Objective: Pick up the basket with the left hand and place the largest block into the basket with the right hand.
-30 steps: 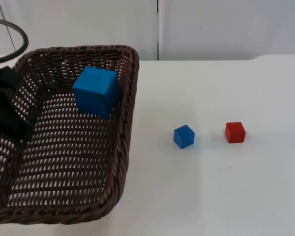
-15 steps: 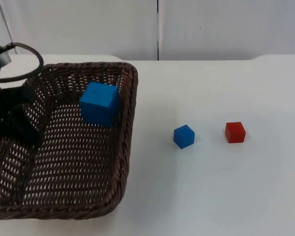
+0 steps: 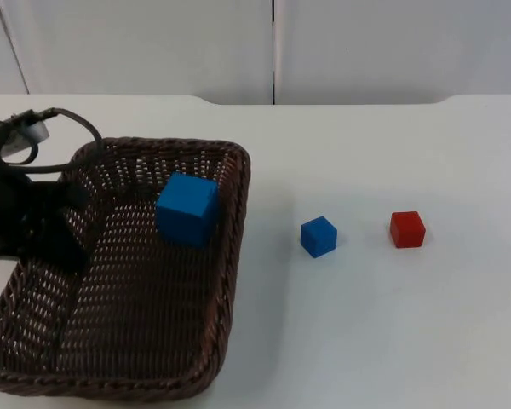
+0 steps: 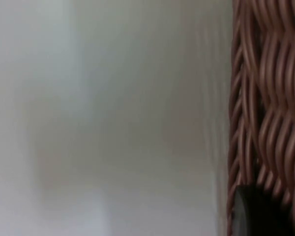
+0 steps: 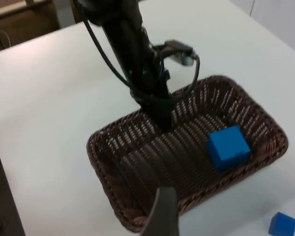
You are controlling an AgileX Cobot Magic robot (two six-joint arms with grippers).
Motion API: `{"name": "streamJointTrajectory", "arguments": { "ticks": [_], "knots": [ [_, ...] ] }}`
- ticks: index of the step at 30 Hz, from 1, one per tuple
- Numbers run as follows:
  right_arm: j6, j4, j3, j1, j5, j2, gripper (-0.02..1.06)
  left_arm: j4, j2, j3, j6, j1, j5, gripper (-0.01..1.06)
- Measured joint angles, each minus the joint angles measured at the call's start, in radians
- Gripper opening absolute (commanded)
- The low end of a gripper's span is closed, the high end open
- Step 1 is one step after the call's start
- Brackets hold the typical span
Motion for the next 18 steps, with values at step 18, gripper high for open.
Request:
{"name": "streamJointTrajectory", "arguments": {
  "ticks": [18],
  "knots": [
    [-0.005,-0.002,0.009,0.0,-0.006,-0.059,0.69,-0.049,0.029,0.0,0.04,0.0,0.011,0.31]
  ]
}}
